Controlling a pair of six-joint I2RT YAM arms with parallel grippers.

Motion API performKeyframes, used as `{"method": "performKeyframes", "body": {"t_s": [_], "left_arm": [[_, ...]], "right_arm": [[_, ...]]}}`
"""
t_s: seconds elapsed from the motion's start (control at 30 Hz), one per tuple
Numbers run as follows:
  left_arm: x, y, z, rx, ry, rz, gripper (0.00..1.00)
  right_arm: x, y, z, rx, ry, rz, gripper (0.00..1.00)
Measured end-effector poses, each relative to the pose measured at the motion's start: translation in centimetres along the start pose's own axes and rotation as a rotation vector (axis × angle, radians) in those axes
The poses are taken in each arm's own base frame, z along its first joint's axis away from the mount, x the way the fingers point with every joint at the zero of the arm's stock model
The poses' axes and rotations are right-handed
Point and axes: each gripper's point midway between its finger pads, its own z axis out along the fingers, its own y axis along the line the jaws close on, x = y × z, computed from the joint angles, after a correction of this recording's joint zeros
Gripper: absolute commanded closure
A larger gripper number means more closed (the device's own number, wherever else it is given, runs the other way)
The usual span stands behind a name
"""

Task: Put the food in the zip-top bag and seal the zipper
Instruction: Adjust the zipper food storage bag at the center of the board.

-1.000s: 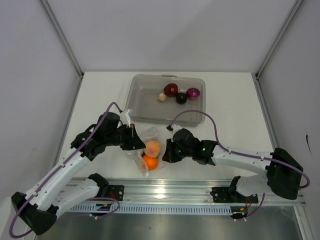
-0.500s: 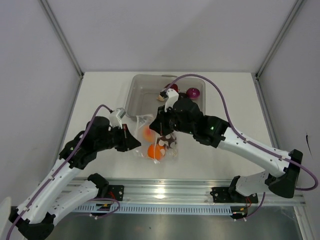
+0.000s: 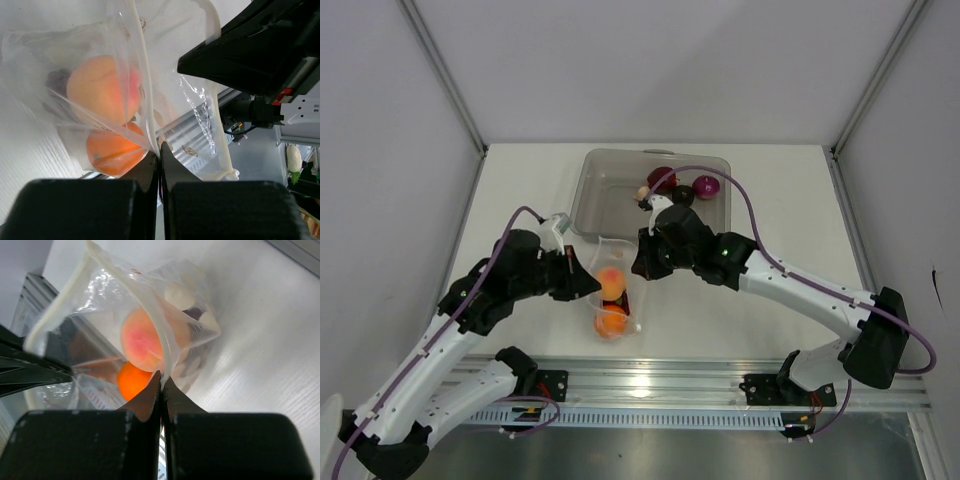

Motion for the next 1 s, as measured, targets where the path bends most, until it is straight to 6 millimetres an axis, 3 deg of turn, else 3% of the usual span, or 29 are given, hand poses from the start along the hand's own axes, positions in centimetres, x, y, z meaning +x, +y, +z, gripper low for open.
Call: {"method": "performKeyframes", "body": {"t_s": [0.17, 0.3, 0.5, 0.6, 0.7, 0.8, 0.87, 0.93, 1.0], "left_arm": [[-0.2, -0.4, -0.6, 0.014, -0.021, -0.008, 0.99], [-0.2, -0.1, -0.7, 0.008, -0.039, -0.007, 0.99], [0.9, 1.3, 0.9, -0.044, 0.025, -0.030, 0.99], [0.5, 1.1, -0.3, -0.039, -0.021, -0.019, 1.00], [-0.5, 0.3, -1.8, -0.020, -0.081, -0.004, 0.99], [-1.1, -0.2, -2.6, -0.009, -0.121, 0.005, 0.99], [-1.2, 0.0, -2.6, -0.020, -0.125, 0.003, 0.99], [-1.1, 0.4, -2.3, -0.037, -0.118, -0.001, 0.99], [-0.8, 1.0, -1.7, -0.058, -0.101, -0.008, 0.99]], "right_arm": [[-1.9, 2.0, -1.3, -0.066, -0.047, -0.009, 1.00], [-2.6, 2.3, -1.7, -0.091, -0.073, -0.007, 1.00], [-1.6, -0.5, 1.2, -0.030, 0.001, 0.023, 0.98], [-0.6, -1.0, 2.6, -0.012, 0.062, 0.011, 0.98], [-1.9, 0.3, 2.3, -0.036, 0.055, -0.018, 0.97], [-4.9, 2.2, 1.1, -0.086, -0.011, -0.048, 0.91], [-6.5, 3.4, 0.4, -0.116, -0.055, -0.066, 0.78], [-7.2, 3.8, 0.1, -0.130, -0.074, -0.077, 0.68], [-7.1, 3.5, 0.3, -0.123, -0.064, -0.079, 0.65]]}}
